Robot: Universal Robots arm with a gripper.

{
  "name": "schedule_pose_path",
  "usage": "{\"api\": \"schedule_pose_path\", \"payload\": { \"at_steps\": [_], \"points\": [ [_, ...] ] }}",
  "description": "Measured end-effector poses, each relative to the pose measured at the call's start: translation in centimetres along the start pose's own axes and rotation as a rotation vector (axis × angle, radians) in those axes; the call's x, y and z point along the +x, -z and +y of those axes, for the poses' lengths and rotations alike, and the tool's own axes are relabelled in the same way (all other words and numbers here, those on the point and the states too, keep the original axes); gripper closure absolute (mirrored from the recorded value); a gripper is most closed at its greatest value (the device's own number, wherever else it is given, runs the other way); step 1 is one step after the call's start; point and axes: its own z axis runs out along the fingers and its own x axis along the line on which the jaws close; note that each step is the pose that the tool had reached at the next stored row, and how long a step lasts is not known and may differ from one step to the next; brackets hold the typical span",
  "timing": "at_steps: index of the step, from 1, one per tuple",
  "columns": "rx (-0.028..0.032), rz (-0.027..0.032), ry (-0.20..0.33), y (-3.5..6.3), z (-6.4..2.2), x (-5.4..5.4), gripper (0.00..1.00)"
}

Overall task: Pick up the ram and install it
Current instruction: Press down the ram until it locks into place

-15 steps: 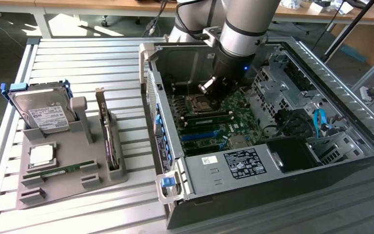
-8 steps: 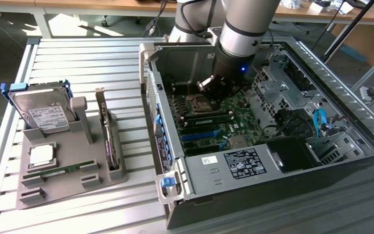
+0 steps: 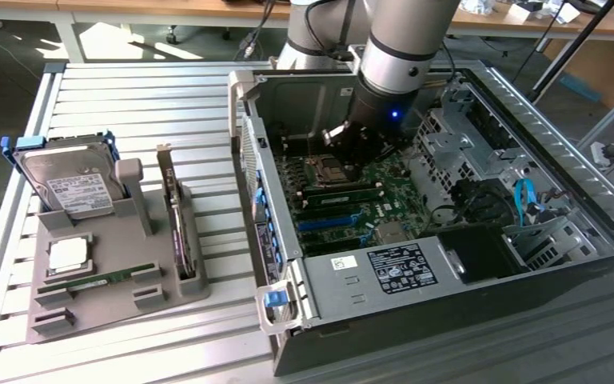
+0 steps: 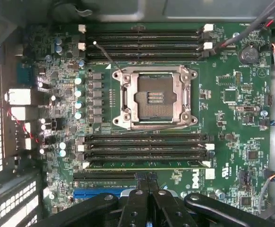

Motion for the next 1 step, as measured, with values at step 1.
{"api": "schedule_pose_path", "payload": {
  "at_steps": [1],
  "points": [
    [0.0000, 0.0000, 0.000, 0.00, 0.00, 0.00, 0.90]
  ]
}}
